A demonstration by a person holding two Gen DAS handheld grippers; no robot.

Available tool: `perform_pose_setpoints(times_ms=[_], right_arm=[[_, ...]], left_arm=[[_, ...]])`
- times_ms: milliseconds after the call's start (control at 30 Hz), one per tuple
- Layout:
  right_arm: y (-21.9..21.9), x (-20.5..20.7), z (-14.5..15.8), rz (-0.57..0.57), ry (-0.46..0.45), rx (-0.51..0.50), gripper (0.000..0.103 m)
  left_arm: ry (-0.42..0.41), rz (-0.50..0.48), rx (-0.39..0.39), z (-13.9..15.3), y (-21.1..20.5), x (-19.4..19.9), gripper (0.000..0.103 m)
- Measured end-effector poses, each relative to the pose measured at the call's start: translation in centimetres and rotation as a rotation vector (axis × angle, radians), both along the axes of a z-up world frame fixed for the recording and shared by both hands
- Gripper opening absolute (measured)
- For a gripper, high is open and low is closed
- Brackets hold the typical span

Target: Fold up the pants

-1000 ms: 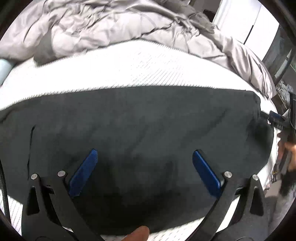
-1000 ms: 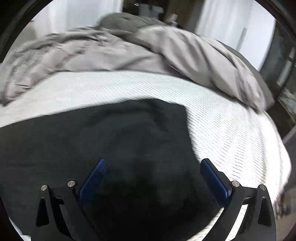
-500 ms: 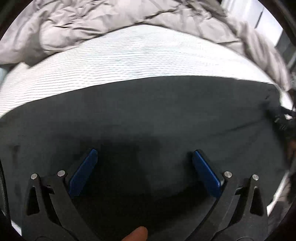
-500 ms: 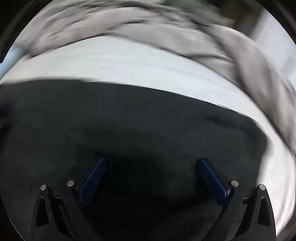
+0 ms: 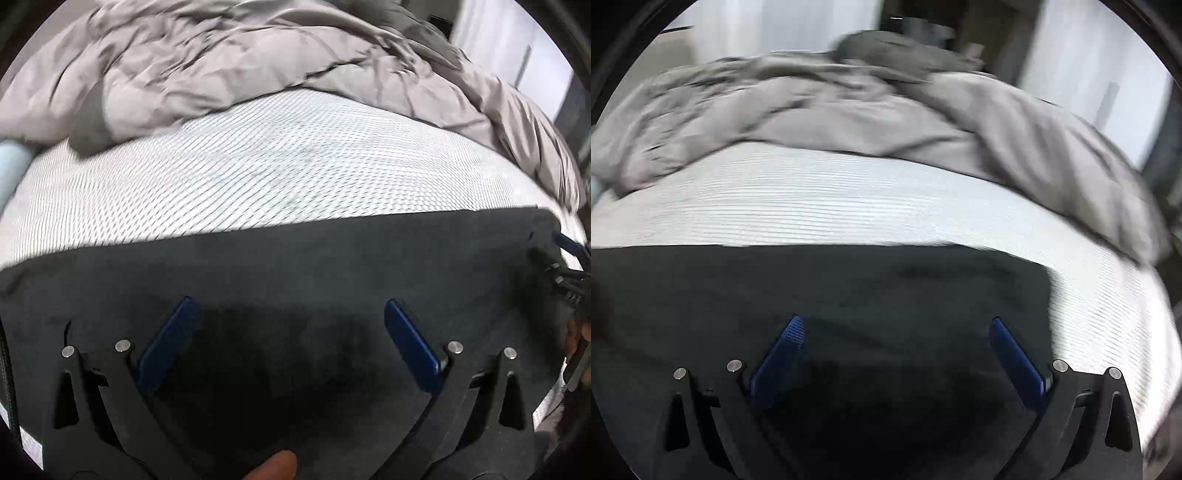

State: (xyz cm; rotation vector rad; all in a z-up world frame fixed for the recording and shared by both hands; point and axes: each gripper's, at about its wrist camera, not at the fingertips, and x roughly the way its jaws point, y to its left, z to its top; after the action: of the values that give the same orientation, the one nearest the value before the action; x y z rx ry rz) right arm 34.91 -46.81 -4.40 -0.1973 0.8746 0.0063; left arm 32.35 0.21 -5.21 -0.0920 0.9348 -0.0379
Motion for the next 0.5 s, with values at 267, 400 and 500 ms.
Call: perform_pose_setpoints(times_ms=[267,400,500], right_arm=[[11.3,2.2,-4.5,0.250,0.137,-0.105,0.102],[4.1,4.9,-4.9,0.041,0.122,-0.110,0.102],[-3.7,5.8,-4.6,-0.204,0.098,-0.064,0.101]], left_arm=[[0.101,0.018,0.026,-4.1,-1.6,3.7,0.102],[0.085,0.040,-0.020,-4.1,0.5,3.2,0.102],[0.073,0.038,-0.034,-4.3,1.9,2.6,0.102]])
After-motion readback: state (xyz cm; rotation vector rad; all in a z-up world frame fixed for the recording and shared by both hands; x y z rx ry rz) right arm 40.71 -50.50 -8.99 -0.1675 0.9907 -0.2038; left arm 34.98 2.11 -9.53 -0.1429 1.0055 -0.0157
